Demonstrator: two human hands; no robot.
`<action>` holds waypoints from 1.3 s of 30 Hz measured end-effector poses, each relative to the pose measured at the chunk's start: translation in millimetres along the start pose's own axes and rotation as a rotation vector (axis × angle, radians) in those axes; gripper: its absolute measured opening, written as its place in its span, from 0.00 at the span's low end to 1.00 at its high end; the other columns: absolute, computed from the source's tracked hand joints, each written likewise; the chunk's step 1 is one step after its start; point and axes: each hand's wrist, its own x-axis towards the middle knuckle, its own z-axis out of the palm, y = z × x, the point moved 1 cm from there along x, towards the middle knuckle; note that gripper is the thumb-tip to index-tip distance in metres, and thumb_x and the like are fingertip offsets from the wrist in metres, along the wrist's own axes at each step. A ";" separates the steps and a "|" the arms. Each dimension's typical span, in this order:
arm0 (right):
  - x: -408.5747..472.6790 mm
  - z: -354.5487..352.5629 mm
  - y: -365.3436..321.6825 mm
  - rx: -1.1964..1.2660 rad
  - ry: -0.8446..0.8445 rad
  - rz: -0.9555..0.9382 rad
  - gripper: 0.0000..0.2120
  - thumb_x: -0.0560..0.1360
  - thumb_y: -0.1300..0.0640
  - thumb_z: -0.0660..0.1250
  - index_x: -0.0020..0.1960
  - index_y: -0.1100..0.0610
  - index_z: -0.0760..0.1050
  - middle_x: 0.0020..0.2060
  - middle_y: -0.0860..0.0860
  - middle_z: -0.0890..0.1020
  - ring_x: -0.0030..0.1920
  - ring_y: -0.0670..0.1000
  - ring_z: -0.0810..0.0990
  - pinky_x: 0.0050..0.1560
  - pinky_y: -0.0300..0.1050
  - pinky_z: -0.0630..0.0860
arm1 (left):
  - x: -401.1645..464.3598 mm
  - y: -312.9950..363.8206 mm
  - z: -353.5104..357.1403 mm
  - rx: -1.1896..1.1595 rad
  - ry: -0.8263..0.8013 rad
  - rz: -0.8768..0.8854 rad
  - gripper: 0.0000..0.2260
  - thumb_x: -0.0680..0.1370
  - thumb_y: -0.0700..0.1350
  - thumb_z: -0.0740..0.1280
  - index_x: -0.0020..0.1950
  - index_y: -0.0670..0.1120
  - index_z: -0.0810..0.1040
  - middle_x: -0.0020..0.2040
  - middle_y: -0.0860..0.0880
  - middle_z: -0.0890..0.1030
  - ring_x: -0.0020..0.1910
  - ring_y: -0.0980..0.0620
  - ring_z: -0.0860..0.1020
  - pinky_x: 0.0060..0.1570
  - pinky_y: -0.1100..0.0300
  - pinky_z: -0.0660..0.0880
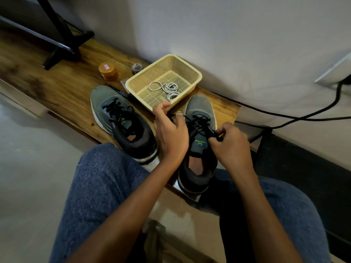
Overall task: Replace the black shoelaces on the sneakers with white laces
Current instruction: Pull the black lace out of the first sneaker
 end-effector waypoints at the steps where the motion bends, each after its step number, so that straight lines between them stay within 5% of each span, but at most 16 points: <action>1: -0.3 -0.2 -0.3 0.001 -0.002 -0.003 0.05 0.73 0.58 0.68 0.46 0.57 0.73 0.41 0.55 0.79 0.42 0.56 0.78 0.43 0.53 0.78 | -2.1 1.8 0.0 0.103 -0.052 0.103 0.12 0.77 0.42 0.65 0.60 0.50 0.70 0.63 0.51 0.74 0.61 0.50 0.71 0.54 0.59 0.69; 5: -1.1 0.1 -2.3 0.010 -0.006 -0.009 0.06 0.72 0.56 0.68 0.45 0.57 0.73 0.40 0.55 0.79 0.42 0.57 0.79 0.42 0.54 0.78 | -8.0 -6.4 7.6 0.662 -0.284 0.459 0.10 0.73 0.50 0.69 0.53 0.54 0.79 0.67 0.54 0.75 0.70 0.48 0.64 0.67 0.45 0.55; 10: -1.4 1.2 -3.7 -0.006 -0.002 -0.011 0.05 0.72 0.57 0.67 0.45 0.56 0.72 0.40 0.55 0.79 0.42 0.57 0.79 0.43 0.56 0.79 | -7.9 -14.8 9.6 0.761 -0.320 0.609 0.04 0.73 0.49 0.71 0.47 0.53 0.82 0.55 0.54 0.82 0.60 0.49 0.75 0.66 0.48 0.54; 13: -2.6 1.6 -3.7 0.004 -0.003 -0.009 0.06 0.72 0.56 0.68 0.46 0.57 0.73 0.40 0.54 0.79 0.42 0.57 0.79 0.43 0.56 0.79 | -8.4 -11.3 9.6 0.711 -0.351 0.563 0.05 0.77 0.48 0.67 0.49 0.49 0.80 0.54 0.52 0.81 0.55 0.50 0.77 0.64 0.50 0.62; 17: -2.3 -0.1 -2.6 0.005 0.021 0.007 0.06 0.73 0.56 0.67 0.45 0.57 0.73 0.39 0.54 0.78 0.41 0.57 0.78 0.43 0.54 0.78 | -14.6 -6.0 8.6 0.495 -0.372 0.430 0.05 0.80 0.46 0.63 0.51 0.46 0.76 0.49 0.49 0.80 0.47 0.48 0.77 0.43 0.53 0.71; 21: 0.2 -2.0 -1.0 0.002 0.020 0.029 0.06 0.73 0.57 0.67 0.46 0.58 0.74 0.39 0.54 0.79 0.42 0.56 0.78 0.43 0.52 0.78 | -14.8 -2.7 6.2 0.293 -0.297 0.312 0.03 0.82 0.44 0.60 0.53 0.47 0.72 0.50 0.50 0.81 0.46 0.50 0.79 0.43 0.53 0.73; 27: 3.9 -8.4 10.6 -0.011 0.029 0.063 0.06 0.73 0.57 0.67 0.47 0.59 0.74 0.40 0.55 0.78 0.43 0.57 0.77 0.40 0.47 0.72 | 14.2 7.4 -4.5 -0.232 -0.041 -0.241 0.03 0.84 0.44 0.51 0.55 0.48 0.63 0.52 0.53 0.79 0.42 0.57 0.82 0.40 0.59 0.79; 31: 5.7 -7.7 9.8 -0.020 0.016 0.067 0.07 0.73 0.56 0.68 0.48 0.57 0.73 0.42 0.55 0.78 0.44 0.57 0.76 0.41 0.45 0.69 | 15.6 5.4 -10.6 -0.019 -0.069 -0.128 0.04 0.82 0.43 0.58 0.56 0.49 0.68 0.48 0.54 0.78 0.43 0.55 0.78 0.44 0.54 0.75; 35: 5.3 -4.8 9.2 -0.031 0.014 0.050 0.09 0.73 0.56 0.68 0.53 0.55 0.74 0.43 0.53 0.80 0.46 0.56 0.79 0.42 0.47 0.74 | 5.8 1.6 -5.8 0.254 -0.295 -0.060 0.18 0.78 0.47 0.64 0.67 0.51 0.65 0.67 0.50 0.72 0.65 0.49 0.69 0.61 0.50 0.70; 39: 9.3 1.8 2.8 -0.057 0.065 -0.085 0.15 0.74 0.57 0.67 0.60 0.55 0.75 0.56 0.54 0.76 0.55 0.55 0.75 0.47 0.46 0.72 | -0.8 5.2 -2.7 0.474 -0.552 0.057 0.25 0.78 0.50 0.63 0.74 0.53 0.62 0.74 0.51 0.65 0.74 0.49 0.58 0.71 0.46 0.59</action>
